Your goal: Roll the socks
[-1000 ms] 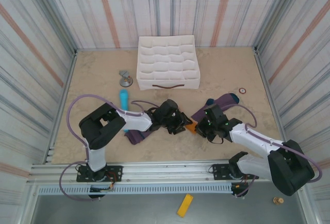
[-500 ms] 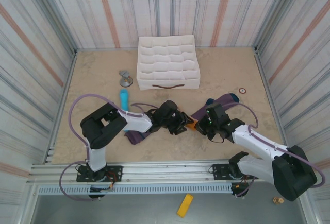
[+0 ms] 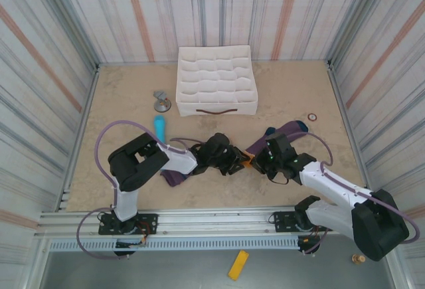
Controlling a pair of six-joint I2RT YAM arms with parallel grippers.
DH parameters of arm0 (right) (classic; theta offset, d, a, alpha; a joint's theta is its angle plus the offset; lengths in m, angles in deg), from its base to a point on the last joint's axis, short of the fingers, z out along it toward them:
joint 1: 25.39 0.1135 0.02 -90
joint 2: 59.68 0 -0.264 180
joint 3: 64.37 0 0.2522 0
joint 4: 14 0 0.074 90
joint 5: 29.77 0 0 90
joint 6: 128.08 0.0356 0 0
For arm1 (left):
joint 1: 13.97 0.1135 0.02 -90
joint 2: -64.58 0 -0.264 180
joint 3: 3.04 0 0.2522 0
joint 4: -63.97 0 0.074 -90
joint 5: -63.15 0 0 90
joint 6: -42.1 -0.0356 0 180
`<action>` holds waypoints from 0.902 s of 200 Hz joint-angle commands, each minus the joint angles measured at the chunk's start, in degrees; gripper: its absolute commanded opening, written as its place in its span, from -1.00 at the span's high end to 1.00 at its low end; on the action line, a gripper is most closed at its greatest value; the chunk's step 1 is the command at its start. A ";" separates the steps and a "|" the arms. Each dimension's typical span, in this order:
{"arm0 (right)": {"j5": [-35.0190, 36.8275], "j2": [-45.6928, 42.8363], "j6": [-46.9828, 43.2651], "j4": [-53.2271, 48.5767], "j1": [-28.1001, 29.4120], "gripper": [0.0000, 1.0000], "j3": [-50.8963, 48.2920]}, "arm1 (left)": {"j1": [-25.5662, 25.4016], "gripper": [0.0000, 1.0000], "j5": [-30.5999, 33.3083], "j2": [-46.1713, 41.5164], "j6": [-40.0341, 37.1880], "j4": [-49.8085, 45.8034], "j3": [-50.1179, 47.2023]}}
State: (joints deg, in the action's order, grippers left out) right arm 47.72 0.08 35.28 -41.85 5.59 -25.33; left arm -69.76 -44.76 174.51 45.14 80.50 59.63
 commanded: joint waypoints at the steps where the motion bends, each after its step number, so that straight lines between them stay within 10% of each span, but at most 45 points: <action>1: -1.05 -1.14 0.92 -0.01 -0.37 0.96 0.71 | -0.28 0.10 4.35 0.47 0.52 -5.77 -2.67; 76: -2.48 -0.85 -1.81 -1.74 0.04 0.76 1.08 | -0.21 0.39 6.87 0.47 -0.89 -7.07 -2.41; 180: 3.28 -0.24 -28.77 -15.47 4.54 -0.81 14.61 | 1.30 1.00 8.16 -2.81 -2.90 -8.63 -3.59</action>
State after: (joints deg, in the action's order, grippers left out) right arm 46.23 -0.05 17.58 -51.14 7.41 -13.61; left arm -69.03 -39.15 173.70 43.45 78.24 58.19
